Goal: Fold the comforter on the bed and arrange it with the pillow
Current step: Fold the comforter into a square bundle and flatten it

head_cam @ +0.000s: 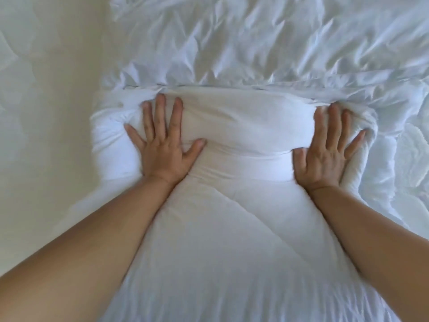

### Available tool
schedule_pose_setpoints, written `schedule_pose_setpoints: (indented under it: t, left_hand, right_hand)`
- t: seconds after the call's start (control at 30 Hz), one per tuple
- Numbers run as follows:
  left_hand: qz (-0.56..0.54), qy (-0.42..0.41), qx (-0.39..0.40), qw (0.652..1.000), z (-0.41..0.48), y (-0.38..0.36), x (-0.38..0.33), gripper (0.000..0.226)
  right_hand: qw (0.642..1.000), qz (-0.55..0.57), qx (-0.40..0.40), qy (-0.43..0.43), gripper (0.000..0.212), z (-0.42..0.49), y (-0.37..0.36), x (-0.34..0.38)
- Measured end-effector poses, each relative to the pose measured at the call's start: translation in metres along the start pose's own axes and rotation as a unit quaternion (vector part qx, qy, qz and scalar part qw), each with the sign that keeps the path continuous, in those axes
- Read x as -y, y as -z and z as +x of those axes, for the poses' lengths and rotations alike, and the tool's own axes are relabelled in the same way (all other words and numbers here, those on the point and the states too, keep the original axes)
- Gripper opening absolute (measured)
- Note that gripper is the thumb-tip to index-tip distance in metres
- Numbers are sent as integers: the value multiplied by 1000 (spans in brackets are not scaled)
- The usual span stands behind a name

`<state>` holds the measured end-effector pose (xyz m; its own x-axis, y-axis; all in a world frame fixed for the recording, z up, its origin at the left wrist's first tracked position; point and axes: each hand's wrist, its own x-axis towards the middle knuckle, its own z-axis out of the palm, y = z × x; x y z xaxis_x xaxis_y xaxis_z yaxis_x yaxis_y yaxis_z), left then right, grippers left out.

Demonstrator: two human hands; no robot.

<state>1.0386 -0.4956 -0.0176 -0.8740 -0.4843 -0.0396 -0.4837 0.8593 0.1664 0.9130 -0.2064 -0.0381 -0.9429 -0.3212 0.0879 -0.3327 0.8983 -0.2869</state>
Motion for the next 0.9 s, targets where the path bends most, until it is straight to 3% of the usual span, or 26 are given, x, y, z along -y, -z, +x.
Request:
schedule_pose_setpoints:
  t: [0.1,0.27,0.37,0.57,0.63,0.7,0.8,0.9]
  left_hand:
    - [-1,-9,-47,999,-1,-12,-1,89]
    - [11,13,-27,999,-22,13,-9,86]
    - [1,25,15,1000,-49,24,-14,82]
    - [-32,76,195,977,-34,85,-13,86]
    - [-41,84,194,976,-46,108,-30,82]
    - [-94,72,168,979,-82,116,-57,76]
    - [-151,13,121,981,-150,108,-81,71]
    - [-65,-48,78,994,-191,88,-62,66]
  right_hand:
    - [1000,-10,-26,5,79,4,-5,-4]
    - [1000,-23,0,-3,77,-7,16,5]
    - [997,-38,59,-4,75,-16,25,4]
    - [983,-44,176,-12,71,-15,68,18]
    - [977,-52,203,-44,72,-20,96,34]
    - [981,-65,179,-49,77,-42,117,60]
    - [993,-14,93,70,79,-105,128,105]
    - [981,-31,123,148,69,-156,103,121]
